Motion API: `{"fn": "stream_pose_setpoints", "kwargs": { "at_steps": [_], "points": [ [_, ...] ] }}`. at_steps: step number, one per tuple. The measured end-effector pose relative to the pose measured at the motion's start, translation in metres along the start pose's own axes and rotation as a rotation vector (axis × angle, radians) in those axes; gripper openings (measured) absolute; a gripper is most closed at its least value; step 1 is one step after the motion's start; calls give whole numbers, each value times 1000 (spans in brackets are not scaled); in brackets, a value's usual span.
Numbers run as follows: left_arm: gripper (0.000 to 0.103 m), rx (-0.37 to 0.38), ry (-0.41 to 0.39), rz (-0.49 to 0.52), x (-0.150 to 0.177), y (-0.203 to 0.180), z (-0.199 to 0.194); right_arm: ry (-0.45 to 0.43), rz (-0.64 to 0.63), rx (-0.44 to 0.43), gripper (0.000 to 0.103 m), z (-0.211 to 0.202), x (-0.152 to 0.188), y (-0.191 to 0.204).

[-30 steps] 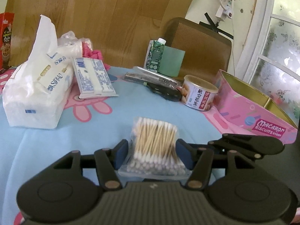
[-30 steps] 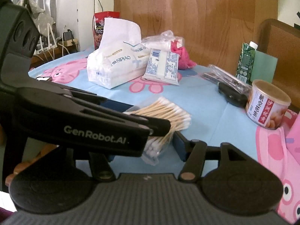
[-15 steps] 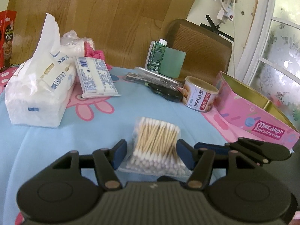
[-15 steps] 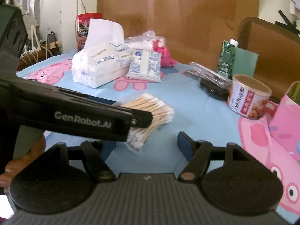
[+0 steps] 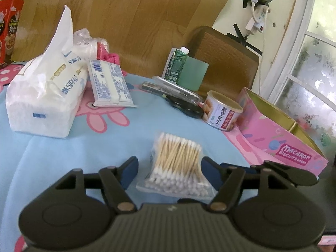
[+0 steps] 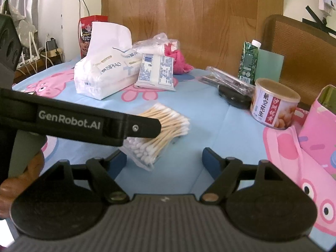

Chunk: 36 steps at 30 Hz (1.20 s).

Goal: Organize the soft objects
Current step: 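Hold the cotton swab bag in the left tool above the table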

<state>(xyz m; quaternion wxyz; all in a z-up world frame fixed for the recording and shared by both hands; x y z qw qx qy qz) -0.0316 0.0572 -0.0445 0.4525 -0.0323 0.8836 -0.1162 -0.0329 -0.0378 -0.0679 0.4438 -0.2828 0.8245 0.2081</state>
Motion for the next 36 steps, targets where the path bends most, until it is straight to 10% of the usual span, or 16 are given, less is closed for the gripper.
{"fn": "stream_pose_setpoints", "kwargs": {
  "at_steps": [36],
  "points": [
    [81,61,14,-25,0,-4,0,-15,-42,11,59,-1,-2,9]
  ]
}}
Point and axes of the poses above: each gripper's, at about its wrist camera, not at the fingertips, and z roughly the way its jaws point, y to its left, x to its underside, the point moved 9 cm from there along z, roughly the way its jaws point, and after that the axes turned 11 degrees about -x, right-handed, at the moved point
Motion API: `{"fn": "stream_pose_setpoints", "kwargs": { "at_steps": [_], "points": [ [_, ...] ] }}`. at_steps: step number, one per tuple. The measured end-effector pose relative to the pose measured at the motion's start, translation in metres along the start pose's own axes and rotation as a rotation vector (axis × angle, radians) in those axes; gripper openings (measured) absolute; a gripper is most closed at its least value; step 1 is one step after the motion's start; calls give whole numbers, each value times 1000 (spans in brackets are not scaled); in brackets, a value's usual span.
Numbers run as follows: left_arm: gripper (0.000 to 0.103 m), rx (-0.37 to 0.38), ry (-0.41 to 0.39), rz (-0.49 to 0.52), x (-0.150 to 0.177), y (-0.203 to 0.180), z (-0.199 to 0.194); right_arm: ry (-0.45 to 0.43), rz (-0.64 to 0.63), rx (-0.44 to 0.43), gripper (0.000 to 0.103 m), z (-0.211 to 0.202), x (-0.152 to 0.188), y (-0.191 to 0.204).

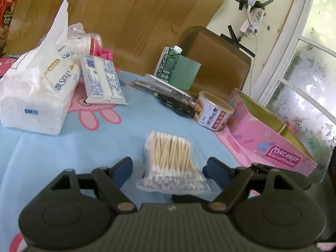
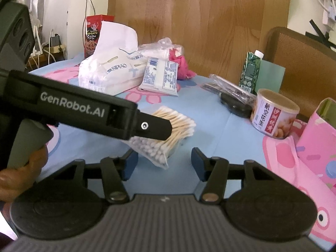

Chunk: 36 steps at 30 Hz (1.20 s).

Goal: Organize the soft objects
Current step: 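Hold the cotton swab bag in the left tool above the table, then carry the swab bag into the pink tin and open the left tool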

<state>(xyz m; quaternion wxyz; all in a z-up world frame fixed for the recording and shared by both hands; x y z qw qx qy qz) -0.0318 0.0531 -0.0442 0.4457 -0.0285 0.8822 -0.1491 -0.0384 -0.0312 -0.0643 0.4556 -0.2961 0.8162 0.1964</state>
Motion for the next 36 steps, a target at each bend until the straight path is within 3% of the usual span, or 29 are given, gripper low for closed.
{"fn": "stream_pose_setpoints", "kwargs": {
  "at_steps": [13,20,25,30,36],
  "points": [
    [86,33,11,-4,-1,2,1,-2,-2,-18,59,-1,0,3],
    [86,32,11,4,-1,0,1,10,-63,-35,59,5,-4,18],
    [86,32,11,4,-1,0,2,17,18,-58,59,12,-7,11],
    [86,35,12,2,-1,0,2,10,29,-68,41,15,-9,15],
    [73,20,9,-8,-2,3,3,3,36,-66,37,15,-8,15]
  ]
}}
Point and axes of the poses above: each gripper's, at about its wrist camera, not at the fingertips, and z roughly the way its jaws point, y to its left, x to its underside, the point moved 9 cm from there along z, roughly the way its jaws point, and after that the axes turned 11 degrees about -x, right-handed, at the moved point
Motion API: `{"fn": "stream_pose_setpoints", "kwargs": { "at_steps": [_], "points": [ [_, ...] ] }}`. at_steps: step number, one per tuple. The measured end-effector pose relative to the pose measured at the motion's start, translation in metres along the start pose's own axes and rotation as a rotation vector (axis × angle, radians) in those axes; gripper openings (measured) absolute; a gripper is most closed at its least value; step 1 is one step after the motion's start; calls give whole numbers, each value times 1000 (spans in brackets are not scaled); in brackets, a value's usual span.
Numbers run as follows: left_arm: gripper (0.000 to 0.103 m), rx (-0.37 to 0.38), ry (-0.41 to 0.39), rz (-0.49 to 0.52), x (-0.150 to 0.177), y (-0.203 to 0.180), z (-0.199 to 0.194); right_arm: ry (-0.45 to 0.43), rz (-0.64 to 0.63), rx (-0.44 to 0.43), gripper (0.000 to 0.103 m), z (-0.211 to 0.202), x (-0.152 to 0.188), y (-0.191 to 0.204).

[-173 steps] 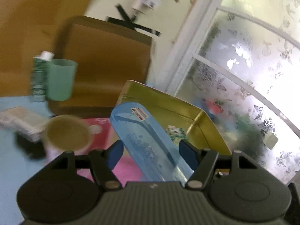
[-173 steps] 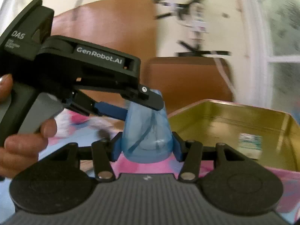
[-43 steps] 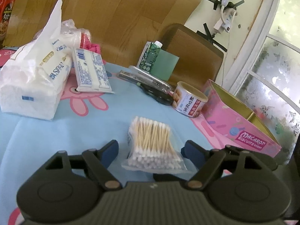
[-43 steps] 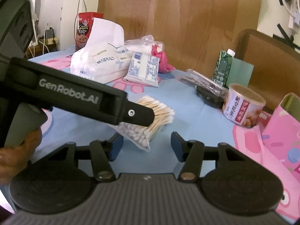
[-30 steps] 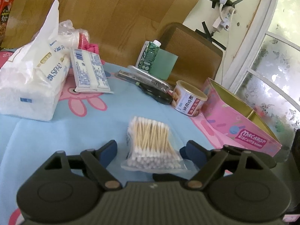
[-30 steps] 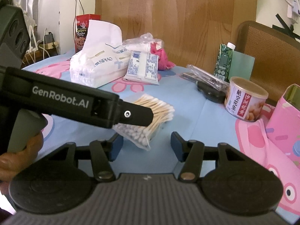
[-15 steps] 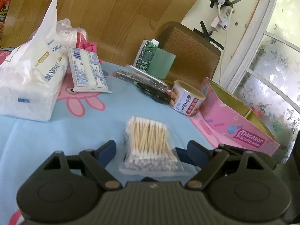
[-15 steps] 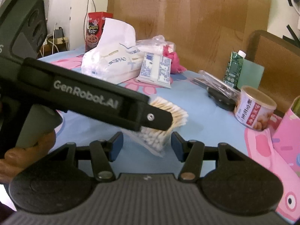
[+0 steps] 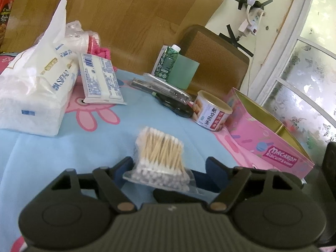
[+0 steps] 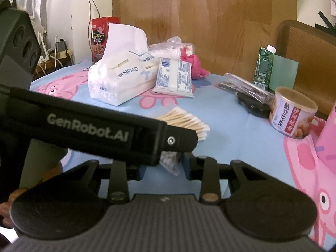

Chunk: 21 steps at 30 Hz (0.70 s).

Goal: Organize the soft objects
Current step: 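Carry the swab bag into the pink tin and open the left tool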

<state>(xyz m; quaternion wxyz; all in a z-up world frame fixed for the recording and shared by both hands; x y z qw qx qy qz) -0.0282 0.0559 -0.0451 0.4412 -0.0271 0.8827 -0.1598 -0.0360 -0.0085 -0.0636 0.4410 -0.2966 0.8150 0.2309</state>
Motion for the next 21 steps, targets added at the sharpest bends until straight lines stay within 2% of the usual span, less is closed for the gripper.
{"fn": "stream_pose_setpoints", "kwargs": {
  "at_steps": [3,6,14,21],
  "points": [
    [62,-9,0,-6,-1,2,0,-7,15,1,35,-1,0,-2],
    [55,4,6,-1,0,-1,0,-16,25,7,33,-4,1,-4],
    [50,33,12,-24,0,-13,-3,-41,29,10,31,-20,3,-7],
    [50,82,-4,54,-23,-69,1,-152,9,91,30,-59,-11,-35]
  ]
}}
Point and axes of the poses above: each gripper's, at about its wrist camera, not at the fingertips, and z roughly the way its jaws point, y to its left, x to its underside, the point moved 9 cm from there along z, roughly the way its jaws point, and after that the axes turned 11 degrees about -x, right-handed, at the moved point
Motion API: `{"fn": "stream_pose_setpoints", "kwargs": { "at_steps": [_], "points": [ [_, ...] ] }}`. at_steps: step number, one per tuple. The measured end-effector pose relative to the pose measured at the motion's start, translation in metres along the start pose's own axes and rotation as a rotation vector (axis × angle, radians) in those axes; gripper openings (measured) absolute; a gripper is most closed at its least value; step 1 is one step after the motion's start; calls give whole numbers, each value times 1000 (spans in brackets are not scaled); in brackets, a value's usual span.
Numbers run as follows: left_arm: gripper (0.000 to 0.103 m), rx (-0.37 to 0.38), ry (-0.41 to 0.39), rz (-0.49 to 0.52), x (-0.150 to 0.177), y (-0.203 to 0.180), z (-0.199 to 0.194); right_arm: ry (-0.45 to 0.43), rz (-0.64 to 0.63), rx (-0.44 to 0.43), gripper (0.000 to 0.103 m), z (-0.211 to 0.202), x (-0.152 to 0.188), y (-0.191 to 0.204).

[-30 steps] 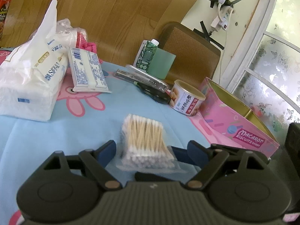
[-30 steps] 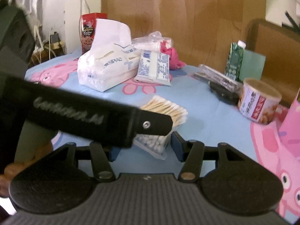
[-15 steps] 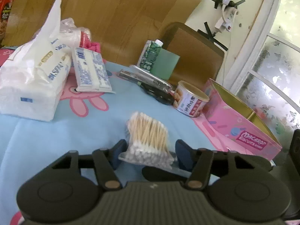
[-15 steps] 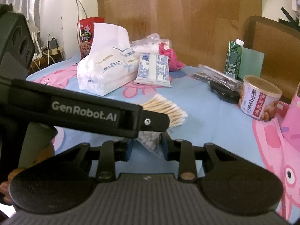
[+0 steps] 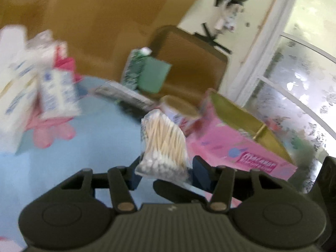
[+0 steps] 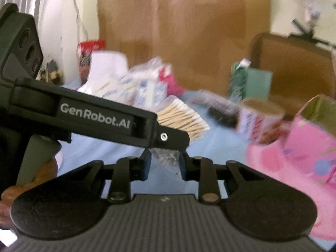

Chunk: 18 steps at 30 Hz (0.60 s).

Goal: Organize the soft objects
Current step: 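Carry the swab bag into the pink tin and open the left tool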

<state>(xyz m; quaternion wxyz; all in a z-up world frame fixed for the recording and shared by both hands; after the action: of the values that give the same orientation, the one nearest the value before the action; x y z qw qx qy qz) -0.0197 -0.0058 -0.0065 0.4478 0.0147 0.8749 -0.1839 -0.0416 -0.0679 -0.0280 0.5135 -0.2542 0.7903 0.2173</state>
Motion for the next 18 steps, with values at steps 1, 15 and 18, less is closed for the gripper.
{"fn": "stream_pose_setpoints", "kwargs": {
  "at_steps": [1,15,18],
  "points": [
    [50,9,-5,20,-6,-11,3,-19,3,19,30,-6,-3,-8],
    [50,201,-117,281,-65,-196,64,-184,36,332,21,-85,-26,-151],
    [55,205,-110,307,-63,-227,89,-171,52,415,21,-91,-19,-185]
  ]
}}
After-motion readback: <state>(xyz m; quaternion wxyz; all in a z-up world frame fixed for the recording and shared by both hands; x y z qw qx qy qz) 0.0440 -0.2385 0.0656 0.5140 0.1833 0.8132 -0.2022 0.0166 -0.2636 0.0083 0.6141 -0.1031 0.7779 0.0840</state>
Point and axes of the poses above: each gripper's, at about its wrist camera, not at the fingertips, and z roughly the way its jaws point, y to its left, x to its underside, the point moved 9 cm from there along z, roughly the way its jaws point, and after that the axes turned 11 degrees about -x, right-handed, at the moved point
